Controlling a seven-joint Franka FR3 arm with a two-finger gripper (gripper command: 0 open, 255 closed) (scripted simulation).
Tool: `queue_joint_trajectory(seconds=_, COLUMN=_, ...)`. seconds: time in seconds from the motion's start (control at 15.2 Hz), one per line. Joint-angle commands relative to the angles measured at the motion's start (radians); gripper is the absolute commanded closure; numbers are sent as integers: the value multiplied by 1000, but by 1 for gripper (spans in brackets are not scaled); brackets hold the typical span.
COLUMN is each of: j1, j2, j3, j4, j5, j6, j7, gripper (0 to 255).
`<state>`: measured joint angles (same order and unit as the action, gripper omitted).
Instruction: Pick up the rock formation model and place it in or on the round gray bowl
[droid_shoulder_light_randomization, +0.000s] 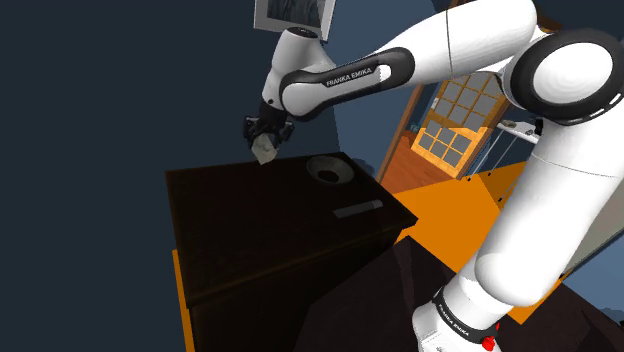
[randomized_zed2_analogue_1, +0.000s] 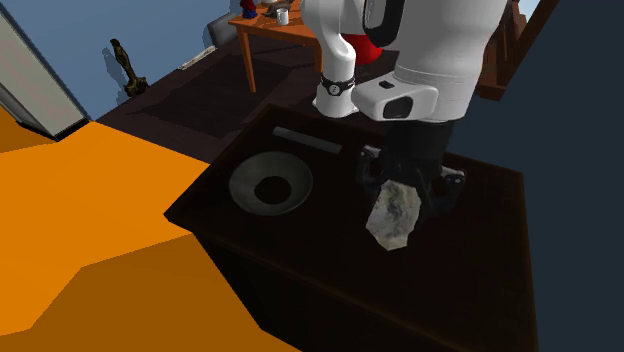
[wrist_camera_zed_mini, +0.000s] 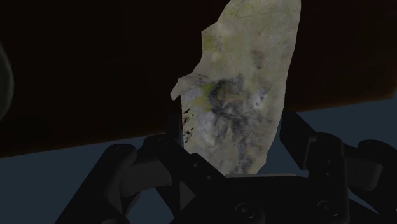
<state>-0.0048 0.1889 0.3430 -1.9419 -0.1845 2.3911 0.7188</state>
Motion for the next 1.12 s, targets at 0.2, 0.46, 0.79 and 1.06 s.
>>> queue_joint_trajectory(seconds=0.2, j1=-78, j2=-106, j3=-23, j4=-135, j5=88, j6=45, j7=-145, gripper=255)
queue_joint_trajectory(seconds=0.46, j1=-129, j2=-181, j3=-58, j4=-224, j5=159, j6=67, j7=-274, gripper=255)
queue_joint_trajectory(seconds=0.79, j1=-182, j2=-255, j3=-119, j4=-309, j5=236, j6=79, j7=-439, gripper=255)
queue_joint_trajectory(seconds=1.06, j1=-219, j2=-298, j3=-177, j4=-356, j5=284, j6=78, j7=-568, gripper=255)
